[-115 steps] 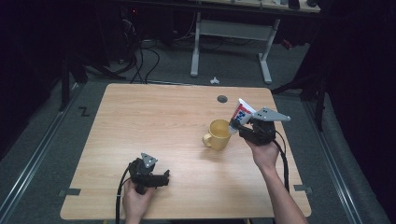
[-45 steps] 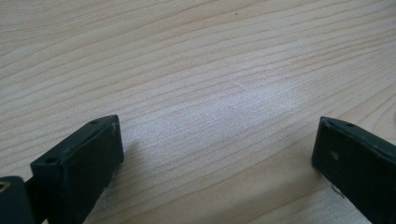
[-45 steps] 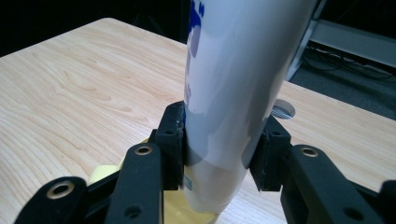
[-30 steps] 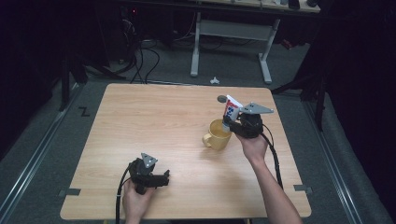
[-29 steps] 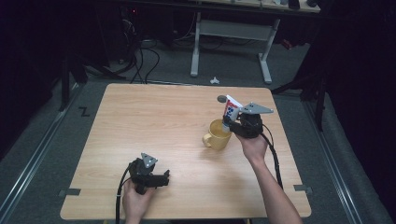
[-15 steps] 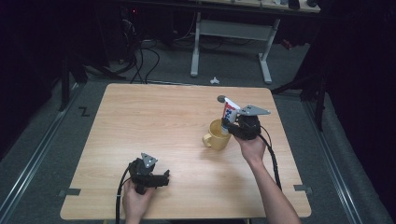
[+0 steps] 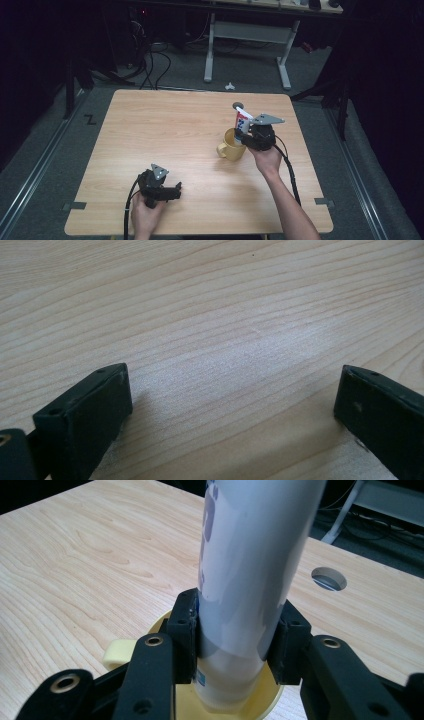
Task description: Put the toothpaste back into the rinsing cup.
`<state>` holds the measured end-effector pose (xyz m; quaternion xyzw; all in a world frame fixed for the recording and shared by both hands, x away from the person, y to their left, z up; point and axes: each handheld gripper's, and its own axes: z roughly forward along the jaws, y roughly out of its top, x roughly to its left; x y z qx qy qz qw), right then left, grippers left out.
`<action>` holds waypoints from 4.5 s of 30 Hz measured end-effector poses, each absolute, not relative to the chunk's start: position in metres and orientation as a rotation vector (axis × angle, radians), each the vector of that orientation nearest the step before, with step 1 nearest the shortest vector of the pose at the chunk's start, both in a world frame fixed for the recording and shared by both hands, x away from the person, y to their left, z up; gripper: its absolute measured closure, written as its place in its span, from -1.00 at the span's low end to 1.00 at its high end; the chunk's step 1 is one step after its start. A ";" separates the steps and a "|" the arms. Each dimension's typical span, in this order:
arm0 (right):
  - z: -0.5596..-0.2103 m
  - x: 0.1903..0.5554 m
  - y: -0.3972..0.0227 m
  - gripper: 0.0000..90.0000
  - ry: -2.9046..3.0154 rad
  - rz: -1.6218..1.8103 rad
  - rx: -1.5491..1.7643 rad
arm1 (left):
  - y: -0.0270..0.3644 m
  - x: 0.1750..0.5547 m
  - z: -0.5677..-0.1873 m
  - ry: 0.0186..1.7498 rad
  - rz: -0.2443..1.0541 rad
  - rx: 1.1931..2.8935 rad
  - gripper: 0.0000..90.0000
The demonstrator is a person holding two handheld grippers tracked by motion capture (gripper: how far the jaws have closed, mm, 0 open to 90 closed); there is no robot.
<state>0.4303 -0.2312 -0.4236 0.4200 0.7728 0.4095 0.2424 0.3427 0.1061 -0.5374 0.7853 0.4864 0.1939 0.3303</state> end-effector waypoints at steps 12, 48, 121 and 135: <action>-0.432 0.431 -0.232 0.38 2.128 1.106 1.168 | 0.106 0.343 -0.537 1.272 0.507 2.054 -0.95; -0.451 0.432 -0.230 0.38 2.178 1.072 1.199 | 0.106 0.343 -0.537 1.272 0.507 2.053 -0.95; -0.455 0.426 -0.227 0.07 2.177 1.048 1.191 | 0.106 0.342 -0.537 1.273 0.507 2.054 -0.95; -0.452 0.424 -0.228 -0.01 2.178 1.056 1.201 | 0.106 0.342 -0.537 1.273 0.507 2.053 -0.95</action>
